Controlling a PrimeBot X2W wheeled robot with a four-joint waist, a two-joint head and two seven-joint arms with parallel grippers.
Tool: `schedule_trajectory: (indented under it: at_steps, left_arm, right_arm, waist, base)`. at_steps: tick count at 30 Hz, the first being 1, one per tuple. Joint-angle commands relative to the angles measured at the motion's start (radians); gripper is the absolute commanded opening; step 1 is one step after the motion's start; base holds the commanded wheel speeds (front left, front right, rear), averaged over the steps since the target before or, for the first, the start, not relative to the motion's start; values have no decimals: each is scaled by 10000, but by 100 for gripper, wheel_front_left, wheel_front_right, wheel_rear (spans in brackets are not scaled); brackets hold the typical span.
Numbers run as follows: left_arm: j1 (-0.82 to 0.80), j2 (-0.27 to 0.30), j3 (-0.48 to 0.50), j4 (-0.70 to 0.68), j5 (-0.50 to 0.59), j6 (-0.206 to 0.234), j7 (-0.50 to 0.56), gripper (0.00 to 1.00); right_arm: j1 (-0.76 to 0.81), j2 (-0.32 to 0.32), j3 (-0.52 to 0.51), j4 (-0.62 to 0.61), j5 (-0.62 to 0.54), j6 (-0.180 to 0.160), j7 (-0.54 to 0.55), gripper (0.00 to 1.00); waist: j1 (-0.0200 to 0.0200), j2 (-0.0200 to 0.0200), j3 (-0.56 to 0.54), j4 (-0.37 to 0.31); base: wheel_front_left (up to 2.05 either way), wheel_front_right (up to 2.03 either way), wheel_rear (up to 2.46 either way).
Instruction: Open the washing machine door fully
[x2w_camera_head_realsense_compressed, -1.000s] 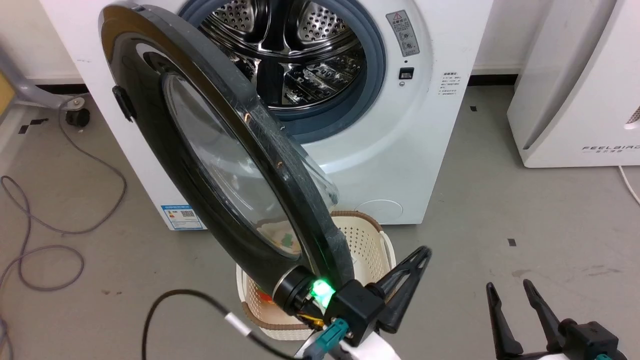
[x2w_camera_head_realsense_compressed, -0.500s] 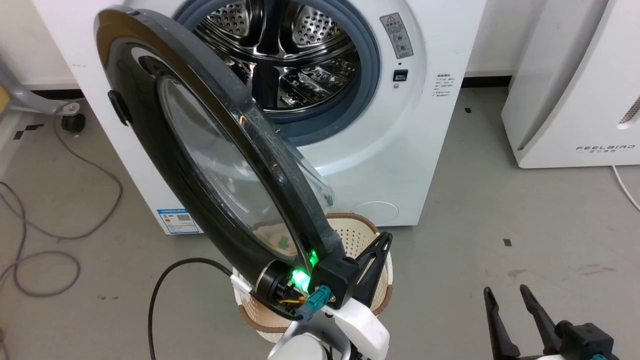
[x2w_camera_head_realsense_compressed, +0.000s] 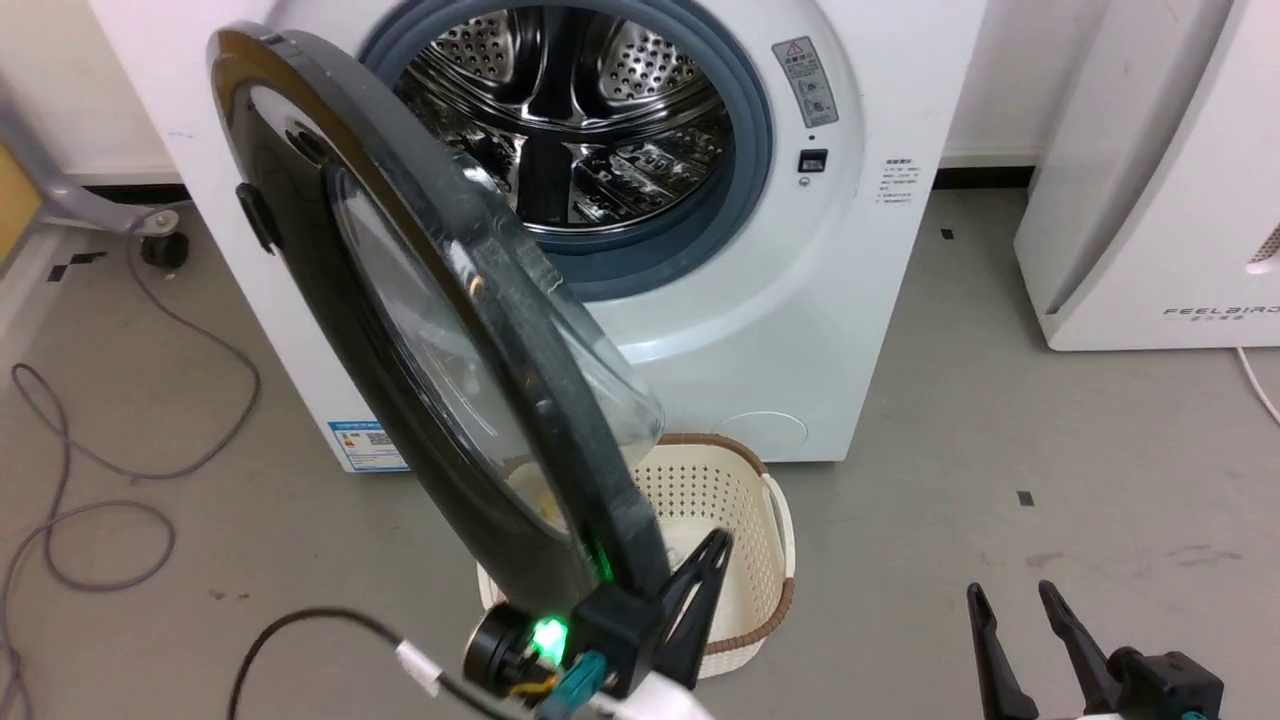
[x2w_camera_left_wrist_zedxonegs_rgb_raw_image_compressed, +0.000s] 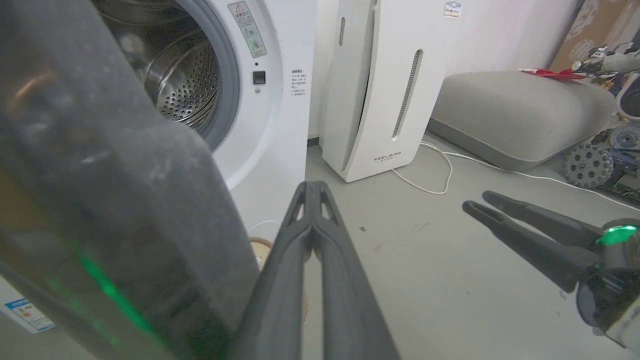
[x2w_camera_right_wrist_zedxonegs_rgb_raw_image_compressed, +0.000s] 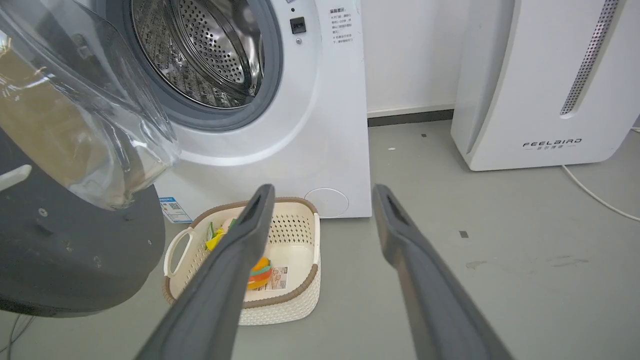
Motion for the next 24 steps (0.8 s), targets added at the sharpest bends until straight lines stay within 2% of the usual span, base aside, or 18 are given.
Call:
schedule_trajectory:
  at_steps: [1,8,14,24]
  left_arm:
    - [163,249,172,18,-12,168,35,0]
    - [1283,926,388,-1401,45,841,161,0]
    - [2069,1540,416,-2820,245,1256,410,0]
    - [2721,1815,764,-3777,353,1997,465,0]
  right_arm:
    - [33,43,-12,30,38,-7,21,100]
    - [109,43,-59,110,34,-7,89,100]
    - [130,43,-137,162,11,-7,196,100]
    - [129,43,-214,229,57,-7,257,100]
  waist:
    - [0,-1,3,27]
    - [0,-1,-40,294]
    - [0,-1,10,836]
    - [0,-1,35,2156]
  base:
    - [0,0,0]
    - [0,0,0]
    - [0,0,0]
    - [0,0,0]
